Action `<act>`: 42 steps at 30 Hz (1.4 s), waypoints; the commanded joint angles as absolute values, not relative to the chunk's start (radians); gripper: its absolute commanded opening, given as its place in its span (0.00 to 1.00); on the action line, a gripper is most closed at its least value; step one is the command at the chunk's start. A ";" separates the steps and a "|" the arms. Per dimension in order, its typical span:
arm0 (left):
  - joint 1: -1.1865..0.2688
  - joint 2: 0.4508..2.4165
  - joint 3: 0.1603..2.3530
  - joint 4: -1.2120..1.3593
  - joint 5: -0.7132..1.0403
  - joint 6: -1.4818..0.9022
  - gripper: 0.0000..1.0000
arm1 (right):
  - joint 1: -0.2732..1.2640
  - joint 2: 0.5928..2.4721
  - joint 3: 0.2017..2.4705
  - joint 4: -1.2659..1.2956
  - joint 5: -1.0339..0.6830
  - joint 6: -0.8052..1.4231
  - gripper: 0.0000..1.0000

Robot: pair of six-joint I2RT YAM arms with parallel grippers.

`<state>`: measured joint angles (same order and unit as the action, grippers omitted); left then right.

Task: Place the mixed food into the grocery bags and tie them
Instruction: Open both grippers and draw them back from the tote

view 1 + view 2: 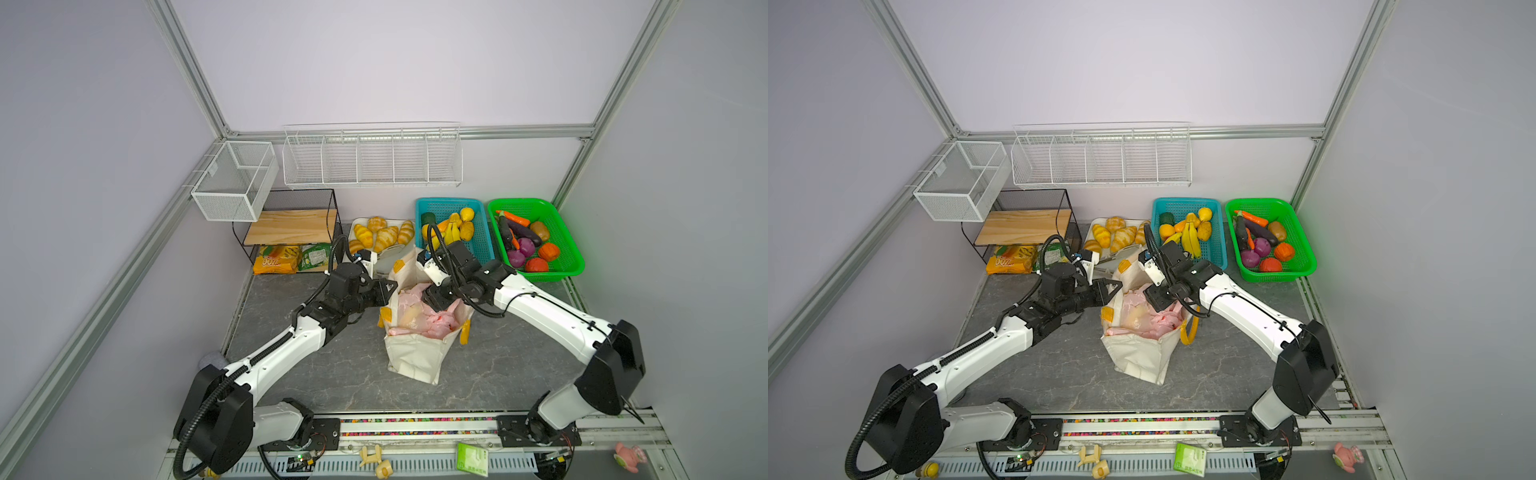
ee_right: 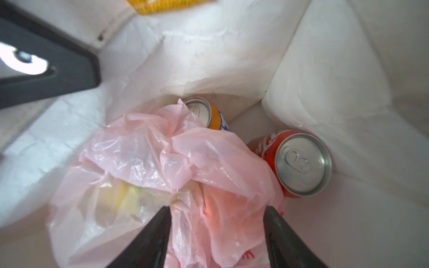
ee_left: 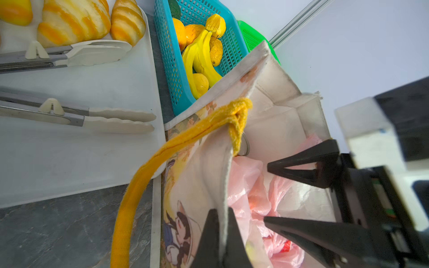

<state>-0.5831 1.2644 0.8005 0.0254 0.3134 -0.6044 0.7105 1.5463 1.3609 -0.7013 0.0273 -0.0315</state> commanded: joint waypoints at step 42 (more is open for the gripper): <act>-0.075 1.329 0.338 0.777 -0.333 -0.086 0.99 | 0.143 1.301 0.453 0.497 0.474 -0.001 0.89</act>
<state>-0.0834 1.2804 0.3370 0.6205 -0.3439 -0.1169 0.1501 1.2758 0.4904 0.3325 0.4885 -0.0002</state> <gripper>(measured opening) 0.992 0.887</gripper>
